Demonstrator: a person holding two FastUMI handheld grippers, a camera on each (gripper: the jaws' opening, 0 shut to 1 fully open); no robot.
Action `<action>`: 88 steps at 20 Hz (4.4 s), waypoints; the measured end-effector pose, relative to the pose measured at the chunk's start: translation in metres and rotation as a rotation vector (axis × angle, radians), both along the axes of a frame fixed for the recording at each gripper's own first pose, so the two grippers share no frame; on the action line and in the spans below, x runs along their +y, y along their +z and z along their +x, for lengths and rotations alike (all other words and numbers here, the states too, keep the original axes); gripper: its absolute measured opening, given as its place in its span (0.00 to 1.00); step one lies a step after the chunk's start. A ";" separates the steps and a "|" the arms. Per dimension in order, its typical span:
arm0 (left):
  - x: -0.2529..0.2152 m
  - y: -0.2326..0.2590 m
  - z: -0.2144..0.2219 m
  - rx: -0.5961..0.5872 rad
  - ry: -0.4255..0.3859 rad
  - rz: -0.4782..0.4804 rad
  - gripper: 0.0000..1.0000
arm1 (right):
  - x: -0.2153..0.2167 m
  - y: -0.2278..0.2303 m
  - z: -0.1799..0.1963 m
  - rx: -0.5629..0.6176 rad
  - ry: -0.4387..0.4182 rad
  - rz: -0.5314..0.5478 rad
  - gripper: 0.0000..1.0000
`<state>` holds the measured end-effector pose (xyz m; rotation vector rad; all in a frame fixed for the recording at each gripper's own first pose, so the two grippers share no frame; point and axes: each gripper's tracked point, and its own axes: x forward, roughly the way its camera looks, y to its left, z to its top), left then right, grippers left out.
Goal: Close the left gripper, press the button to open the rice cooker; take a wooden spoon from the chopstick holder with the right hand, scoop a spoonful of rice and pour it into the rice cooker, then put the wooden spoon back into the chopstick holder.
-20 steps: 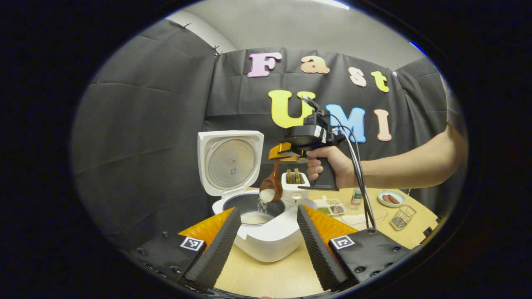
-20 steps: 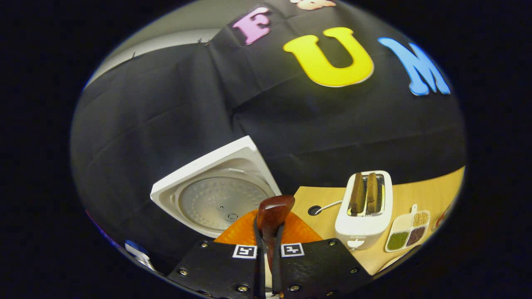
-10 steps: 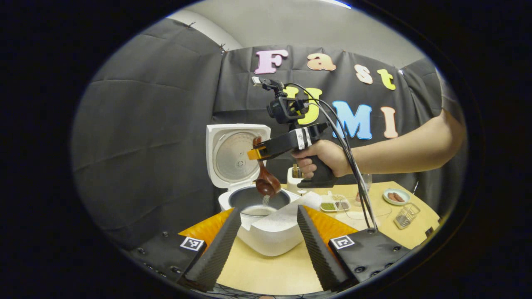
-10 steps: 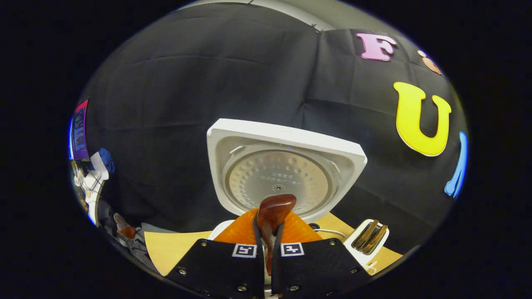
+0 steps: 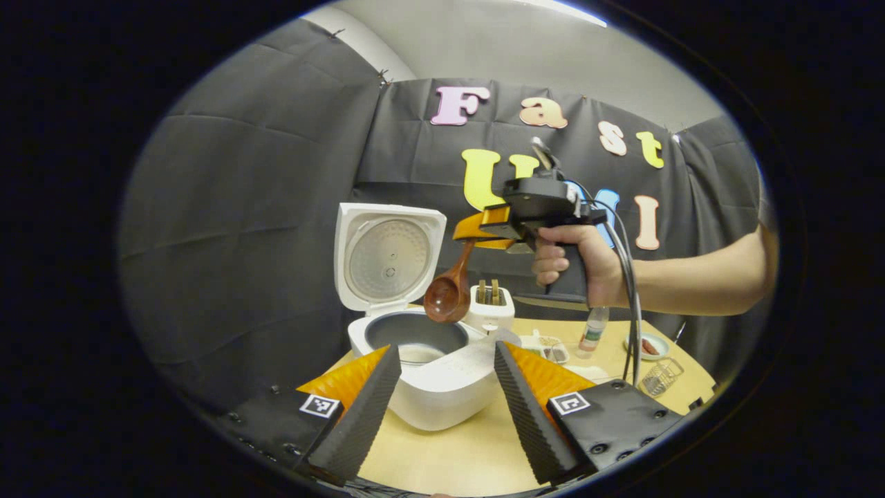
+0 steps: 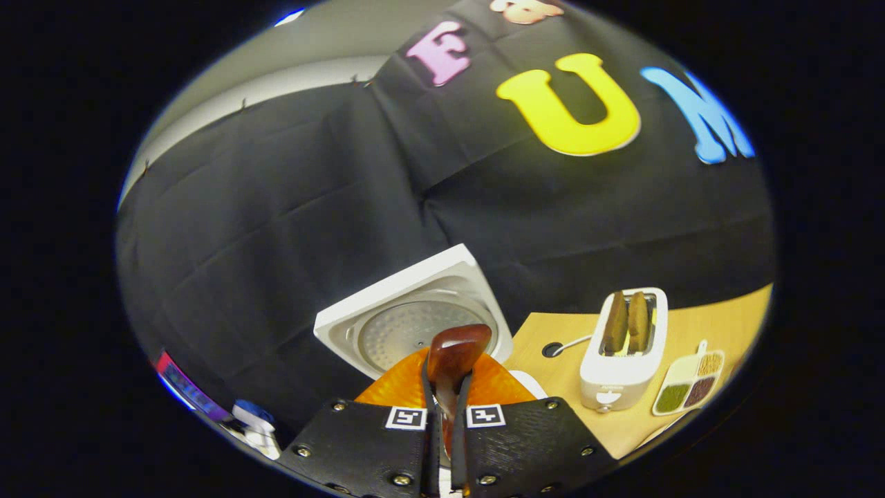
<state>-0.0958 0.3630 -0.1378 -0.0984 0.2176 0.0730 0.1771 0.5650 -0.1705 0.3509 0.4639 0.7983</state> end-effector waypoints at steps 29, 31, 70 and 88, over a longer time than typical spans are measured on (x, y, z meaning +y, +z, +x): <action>-0.189 0.039 0.072 -0.071 -0.226 0.014 0.94 | -0.385 0.053 -0.079 0.197 -0.457 0.404 0.07; -0.205 0.044 0.068 -0.090 -0.244 0.003 0.94 | -0.410 0.050 -0.085 0.188 -0.485 0.370 0.07; -0.262 0.054 0.029 -0.015 -0.196 0.099 0.93 | -0.603 -0.125 -0.097 0.169 -0.796 -0.275 0.08; -0.239 0.071 0.116 -0.044 -0.174 0.079 0.94 | -0.613 0.098 -0.170 -0.341 -0.842 -0.410 0.97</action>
